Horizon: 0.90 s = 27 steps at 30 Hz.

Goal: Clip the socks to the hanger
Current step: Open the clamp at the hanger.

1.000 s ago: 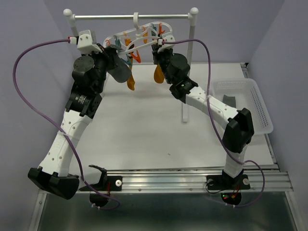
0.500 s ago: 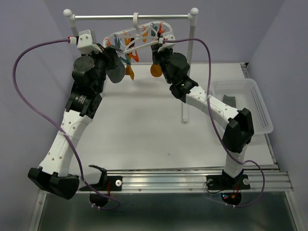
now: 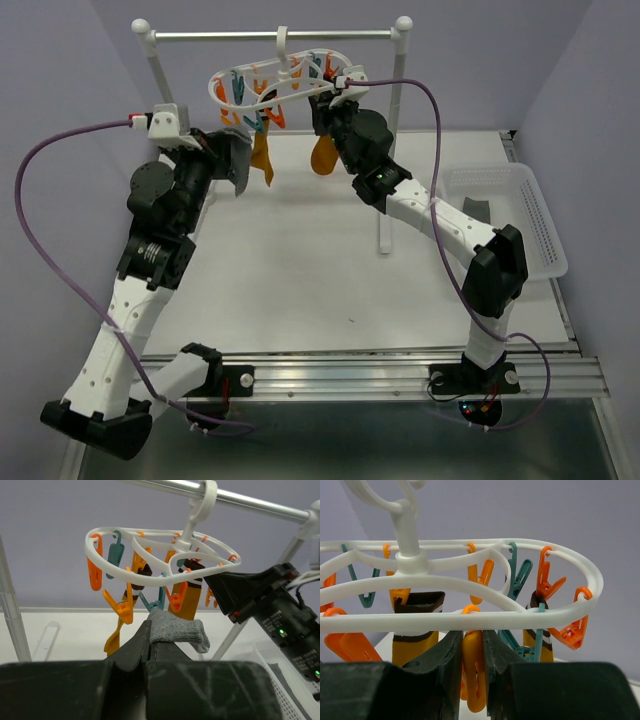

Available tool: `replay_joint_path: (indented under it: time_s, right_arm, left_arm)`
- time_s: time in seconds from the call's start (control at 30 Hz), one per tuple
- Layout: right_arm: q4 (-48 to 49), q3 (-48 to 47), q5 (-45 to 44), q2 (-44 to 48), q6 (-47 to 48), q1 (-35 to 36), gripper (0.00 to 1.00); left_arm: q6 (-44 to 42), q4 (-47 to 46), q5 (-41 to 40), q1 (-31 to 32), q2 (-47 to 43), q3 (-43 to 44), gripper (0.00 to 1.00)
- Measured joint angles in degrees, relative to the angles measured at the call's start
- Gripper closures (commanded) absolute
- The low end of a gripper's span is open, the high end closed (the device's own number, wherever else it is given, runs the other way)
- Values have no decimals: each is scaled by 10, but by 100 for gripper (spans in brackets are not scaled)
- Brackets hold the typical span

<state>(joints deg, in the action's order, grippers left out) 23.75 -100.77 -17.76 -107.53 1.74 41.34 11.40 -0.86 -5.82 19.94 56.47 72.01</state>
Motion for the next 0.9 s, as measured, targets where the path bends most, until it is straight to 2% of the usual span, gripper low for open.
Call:
replay_joint_path:
  time_s: [0.17,0.4,0.53,0.63,0.77,0.9]
  right_arm:
    - [-1,0,0,0,-16,0,99]
    - [-2,0,0,0,-26,0,99]
    - [-2,0,2,0,-31,0,99]
    - [-2,0,7,0,-34,0,99]
    - [-2,1,18,0,-40,0,99]
    - [-2,4,28,1,-49,0,99]
  left_arm:
    - [3,-4,49,-2,-93,-62,100]
    - [27,-35,128,0,-119,-125,100]
    - [44,-60,179,2,-72,-166,100]
    - [66,-89,210,2,-4,-185,100]
    - [89,-97,233,2,109,-174,100]
    - [117,-95,235,2,169,-144,100]
